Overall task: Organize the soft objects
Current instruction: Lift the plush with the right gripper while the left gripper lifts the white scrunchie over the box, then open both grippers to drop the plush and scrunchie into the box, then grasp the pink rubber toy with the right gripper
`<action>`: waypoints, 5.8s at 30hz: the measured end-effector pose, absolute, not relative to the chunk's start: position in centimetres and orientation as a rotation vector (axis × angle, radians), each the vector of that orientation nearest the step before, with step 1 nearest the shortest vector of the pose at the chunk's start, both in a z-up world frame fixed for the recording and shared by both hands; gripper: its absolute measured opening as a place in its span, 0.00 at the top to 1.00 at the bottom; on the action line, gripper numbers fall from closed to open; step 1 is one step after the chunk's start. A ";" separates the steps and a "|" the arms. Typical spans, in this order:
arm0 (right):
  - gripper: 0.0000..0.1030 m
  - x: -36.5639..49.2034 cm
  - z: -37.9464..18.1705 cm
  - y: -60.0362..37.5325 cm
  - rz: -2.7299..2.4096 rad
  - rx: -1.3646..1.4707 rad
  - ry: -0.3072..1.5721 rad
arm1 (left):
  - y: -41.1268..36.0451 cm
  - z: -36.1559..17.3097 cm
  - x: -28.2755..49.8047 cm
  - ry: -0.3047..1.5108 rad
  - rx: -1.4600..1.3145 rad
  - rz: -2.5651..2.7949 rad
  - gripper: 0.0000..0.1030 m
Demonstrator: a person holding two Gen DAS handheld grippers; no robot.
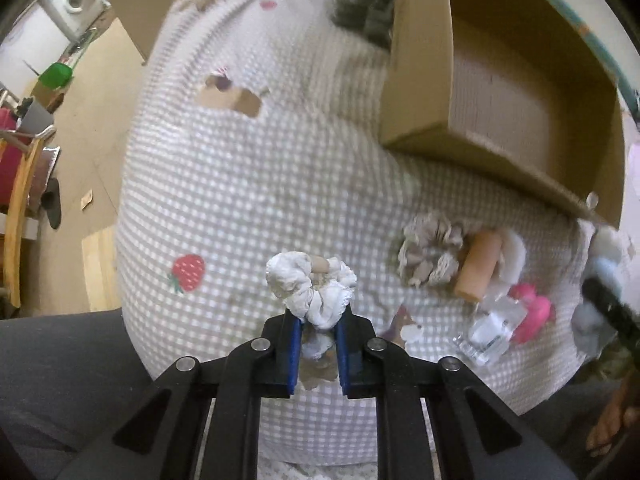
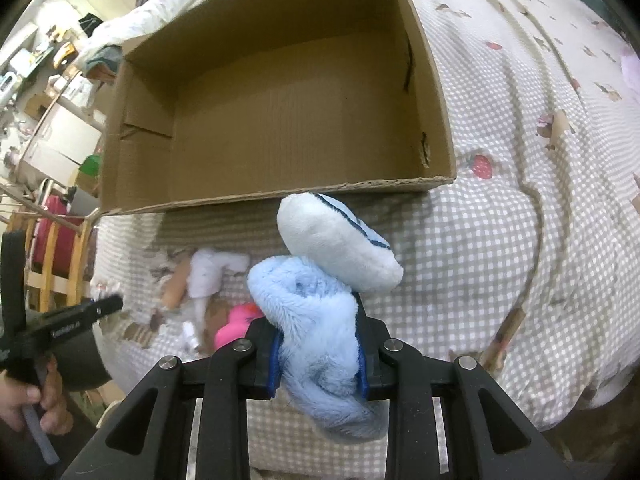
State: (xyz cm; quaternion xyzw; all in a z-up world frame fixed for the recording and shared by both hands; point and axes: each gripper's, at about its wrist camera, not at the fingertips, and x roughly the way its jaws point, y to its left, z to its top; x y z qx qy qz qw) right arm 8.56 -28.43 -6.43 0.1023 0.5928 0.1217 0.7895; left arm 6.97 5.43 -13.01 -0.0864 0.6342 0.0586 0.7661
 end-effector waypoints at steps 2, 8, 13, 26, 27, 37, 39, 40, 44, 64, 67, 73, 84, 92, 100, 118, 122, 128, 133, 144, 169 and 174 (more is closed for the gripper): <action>0.71 7.7 -5.8 -28.9 0.274 0.245 1.262 | 6.2 -11.7 6.8 1.352 -0.190 0.147 0.87; 0.71 6.0 -2.1 -31.6 0.310 0.294 1.175 | 5.4 -8.0 6.1 1.226 -0.153 0.165 0.87; 0.71 4.8 1.2 -33.9 0.337 0.314 1.100 | 3.0 -1.8 5.6 1.126 -0.141 0.118 0.87; 0.71 8.2 6.9 -37.6 0.332 0.332 0.988 | 0.4 3.7 15.0 1.042 -0.125 -0.002 0.87; 0.71 8.6 7.1 -38.0 0.332 0.335 0.984 | 0.2 3.6 15.8 1.043 -0.124 -0.012 0.87; 0.71 13.2 5.1 -34.4 0.305 0.331 0.998 | -2.1 1.7 20.1 1.055 -0.092 -0.079 0.87; 0.71 14.1 4.4 -33.9 0.295 0.332 1.009 | -2.4 1.1 20.8 1.059 -0.086 -0.086 0.87; 0.71 14.5 4.0 -33.8 0.292 0.336 1.015 | -2.6 0.7 21.1 1.063 -0.085 -0.089 0.87; 0.71 15.5 2.5 -33.8 0.281 0.340 1.041 | -3.0 -0.7 22.0 1.086 -0.088 -0.124 0.87; 0.71 17.7 -3.7 -32.0 0.233 0.280 1.208 | -5.3 -6.1 22.5 1.146 0.000 -0.123 0.87; 0.71 17.9 -3.8 -32.0 0.229 0.282 1.213 | -5.5 -6.4 22.5 1.153 0.005 -0.126 0.87; 0.71 18.6 -3.7 -32.2 0.218 0.299 1.207 | -5.4 -6.1 22.6 1.139 0.002 -0.123 0.87; 0.37 17.9 -3.0 -33.5 0.222 0.335 1.154 | -5.4 -5.6 22.6 1.146 -0.042 -0.149 0.52; 0.13 17.4 0.5 -35.2 0.190 0.349 0.988 | -5.9 -3.0 21.8 1.021 0.002 -0.125 0.12; 0.02 16.8 0.9 -36.9 0.184 0.427 0.970 | -4.0 -3.3 21.3 1.060 -0.045 -0.096 0.12; 0.02 10.8 2.8 -37.5 0.220 0.366 0.987 | -0.9 0.1 15.8 1.015 -0.045 -0.045 0.12; 0.02 9.2 3.0 -38.1 0.211 0.376 0.994 | 0.5 0.5 14.7 1.018 -0.070 -0.021 0.12; 0.02 6.9 2.6 -38.9 0.199 0.394 1.022 | 2.5 0.0 12.8 1.061 -0.094 0.023 0.12; 0.02 5.3 2.1 -38.5 0.193 0.442 1.045 | 3.7 -0.2 10.8 1.073 -0.134 0.062 0.12; 0.02 2.9 -0.6 -35.3 0.252 0.442 1.160 | 2.5 -2.9 7.2 1.160 -0.118 0.048 0.12; 0.41 4.9 -9.6 -32.5 0.273 0.567 1.440 | 5.8 -6.3 7.6 1.299 -0.267 0.135 0.12; 0.47 5.3 -10.3 -30.5 0.304 0.494 1.474 | 6.5 -6.8 7.8 1.306 -0.298 0.147 0.12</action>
